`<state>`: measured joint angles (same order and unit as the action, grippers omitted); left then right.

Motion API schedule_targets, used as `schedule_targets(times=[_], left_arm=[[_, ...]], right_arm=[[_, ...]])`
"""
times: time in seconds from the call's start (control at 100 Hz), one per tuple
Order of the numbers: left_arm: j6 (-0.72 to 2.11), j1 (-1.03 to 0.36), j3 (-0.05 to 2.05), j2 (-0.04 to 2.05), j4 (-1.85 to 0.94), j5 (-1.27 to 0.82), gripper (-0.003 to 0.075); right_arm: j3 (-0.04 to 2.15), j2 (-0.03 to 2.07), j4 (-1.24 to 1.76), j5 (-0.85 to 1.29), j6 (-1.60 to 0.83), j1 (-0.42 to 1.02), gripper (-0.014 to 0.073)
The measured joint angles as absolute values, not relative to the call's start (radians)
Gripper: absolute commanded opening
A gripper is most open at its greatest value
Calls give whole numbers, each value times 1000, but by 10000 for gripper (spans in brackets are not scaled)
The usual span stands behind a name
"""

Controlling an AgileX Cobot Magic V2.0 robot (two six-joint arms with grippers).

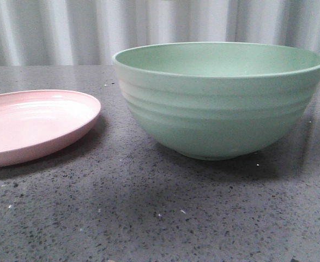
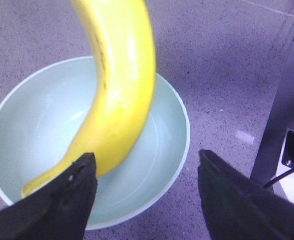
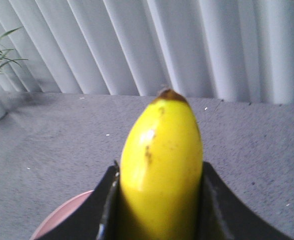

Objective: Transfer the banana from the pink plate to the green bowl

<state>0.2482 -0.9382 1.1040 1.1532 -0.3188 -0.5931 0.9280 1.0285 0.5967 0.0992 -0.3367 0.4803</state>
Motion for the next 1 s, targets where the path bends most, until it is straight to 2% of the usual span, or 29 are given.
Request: schedule_targets(times=[0.46,0.52,0.59,0.7,0.77,0.83,1.0], left_arm=[[248,-938,1104,1152,-325,-572,410],[248,-938,1104,1152,-325,-572,410],[248,-938,1104,1152,-325,-571,410],[248,-938,1104,1152,-325,-569,410],[248,-938,1104,1152,-327,-569,410],[248,-938,1104,1152,-327,-569,410],[248,-938,1104,1152,-327,-567,410]], right_arm=[[916,1263,512,88,-345,480,-57],[916,1270,512,86,-345,480,-20],[916,1271,510,86,-346,480,66],[916,1271,508,84,-346,480,264],[916,1271,508,84,-346,480,349],[916,1271,508,78,-346,480,379],[916,1271,506,50,-346,480,378]])
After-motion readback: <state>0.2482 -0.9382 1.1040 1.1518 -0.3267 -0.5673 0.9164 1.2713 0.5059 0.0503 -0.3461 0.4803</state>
